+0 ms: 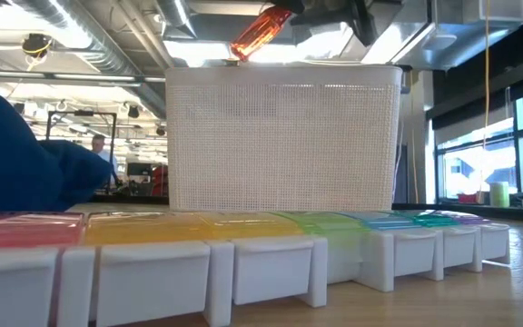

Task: Pick & place medical supplies in basket/bin
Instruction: Put the red pill bottle into the white container

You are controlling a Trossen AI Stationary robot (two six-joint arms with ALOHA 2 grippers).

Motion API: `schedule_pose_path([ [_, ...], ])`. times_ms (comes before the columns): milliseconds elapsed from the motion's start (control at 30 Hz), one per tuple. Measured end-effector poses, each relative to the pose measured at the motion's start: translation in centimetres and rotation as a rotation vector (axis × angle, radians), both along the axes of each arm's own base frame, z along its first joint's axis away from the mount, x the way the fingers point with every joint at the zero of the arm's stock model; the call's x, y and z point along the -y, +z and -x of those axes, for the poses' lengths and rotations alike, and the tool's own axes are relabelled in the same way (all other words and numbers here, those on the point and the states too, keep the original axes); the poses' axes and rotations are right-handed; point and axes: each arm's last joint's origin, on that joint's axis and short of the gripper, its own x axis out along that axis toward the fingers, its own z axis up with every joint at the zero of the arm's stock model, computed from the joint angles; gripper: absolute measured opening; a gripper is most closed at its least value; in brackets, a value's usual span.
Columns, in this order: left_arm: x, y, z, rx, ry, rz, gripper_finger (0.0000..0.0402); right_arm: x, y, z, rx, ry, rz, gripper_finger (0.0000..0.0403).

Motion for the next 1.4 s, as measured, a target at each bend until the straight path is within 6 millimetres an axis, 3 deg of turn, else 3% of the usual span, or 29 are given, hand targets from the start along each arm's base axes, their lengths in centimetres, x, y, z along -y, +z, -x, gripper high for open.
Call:
schedule_pose_path([
  [200,0.0,0.0,0.0,-0.007,0.005,-0.021,0.0145,0.0,0.1,-0.1,0.0,0.026,0.039,0.0127],
  [533,0.9,0.8,1.4,0.027,0.027,0.031,0.0196,0.3,-0.2,0.0,-0.048,0.029,0.075,0.0124],
  [667,1.5,3.1,3.3,0.133,0.061,0.061,0.0194,0.9,0.2,0.1,-0.049,0.033,0.113,0.0124],
  [767,1.4,5.2,5.2,0.216,0.082,0.081,0.0189,1.9,1.8,-0.3,-0.042,0.109,0.161,0.0124],
  [933,0.4,8.6,8.4,0.367,0.104,0.186,0.0184,4.8,5.9,-0.6,-0.014,0.18,0.235,0.0124],
  [1133,-0.7,10.7,11.1,0.464,0.118,0.271,0.0184,9.9,8.6,-0.8,-0.231,0.143,0.318,0.0124],
  [1267,-1.3,11.0,11.9,0.469,0.135,0.289,0.0184,13.4,7.5,-2.7,-0.375,0.177,0.227,0.0124],
  [1400,-1.7,10.6,12.0,0.432,0.155,0.274,0.0184,16.5,4.3,-5.5,-0.536,0.225,0.149,0.0124],
])
